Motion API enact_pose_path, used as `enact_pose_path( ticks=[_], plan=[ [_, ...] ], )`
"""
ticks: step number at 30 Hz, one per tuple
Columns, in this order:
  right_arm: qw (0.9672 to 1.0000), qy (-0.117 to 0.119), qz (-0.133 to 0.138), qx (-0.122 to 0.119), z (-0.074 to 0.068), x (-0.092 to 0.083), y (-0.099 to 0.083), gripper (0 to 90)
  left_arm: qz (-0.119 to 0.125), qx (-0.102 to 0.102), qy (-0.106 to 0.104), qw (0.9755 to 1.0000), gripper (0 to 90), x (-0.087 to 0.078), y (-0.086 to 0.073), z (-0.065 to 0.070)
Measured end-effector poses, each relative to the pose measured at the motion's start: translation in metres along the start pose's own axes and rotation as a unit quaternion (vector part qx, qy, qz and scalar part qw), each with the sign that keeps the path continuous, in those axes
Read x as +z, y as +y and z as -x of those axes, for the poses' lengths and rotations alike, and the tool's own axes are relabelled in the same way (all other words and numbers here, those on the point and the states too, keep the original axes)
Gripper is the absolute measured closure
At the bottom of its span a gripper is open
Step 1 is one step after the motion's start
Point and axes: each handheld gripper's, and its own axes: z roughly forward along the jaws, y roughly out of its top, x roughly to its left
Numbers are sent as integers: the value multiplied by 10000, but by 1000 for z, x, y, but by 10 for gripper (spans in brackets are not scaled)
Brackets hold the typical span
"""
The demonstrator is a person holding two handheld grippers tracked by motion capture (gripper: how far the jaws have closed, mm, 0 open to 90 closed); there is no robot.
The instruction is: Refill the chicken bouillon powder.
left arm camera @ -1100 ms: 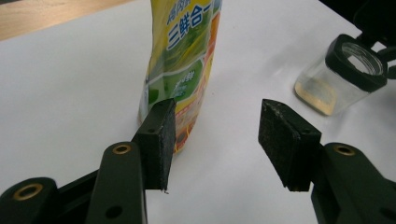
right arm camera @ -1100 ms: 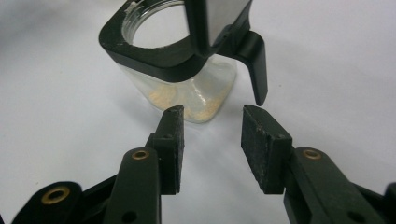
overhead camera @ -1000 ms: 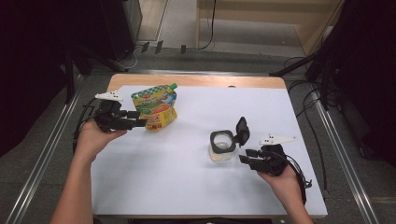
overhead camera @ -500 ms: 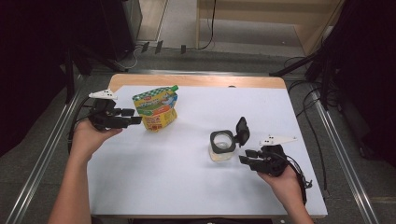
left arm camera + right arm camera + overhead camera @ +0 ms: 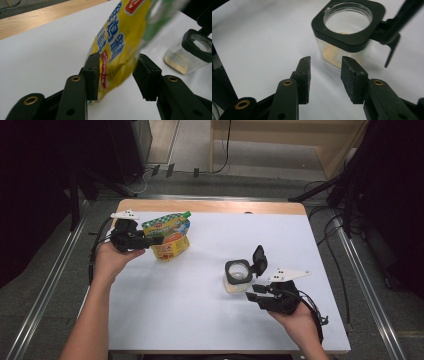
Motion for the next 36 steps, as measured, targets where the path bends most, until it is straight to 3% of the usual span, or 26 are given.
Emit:
enact_pose_path(
  ticks=[7,11,19,22,28,31,36],
  plan=[
    [9996,137,-131,-230,-17,15,10,590,138,-240,-24,9996,695,8,-3,-2],
    [9988,190,-209,-402,-27,21,19,584,202,-262,15,9995,737,9,-6,-3],
    [9975,367,-281,-536,-45,48,28,577,48,-141,164,9998,858,9,-2,5],
    [9966,428,-365,-595,-52,59,31,576,-28,-254,180,9995,889,8,2,7],
    [9961,554,-328,-606,-58,71,34,576,-64,-498,-7,9987,900,1,9,11],
    [9962,592,-250,-583,-60,73,32,575,-182,-402,-57,9990,900,-3,15,20],
    [9957,651,-234,-611,-63,77,29,570,-276,-324,-316,9986,900,-9,22,37]
  ],
)
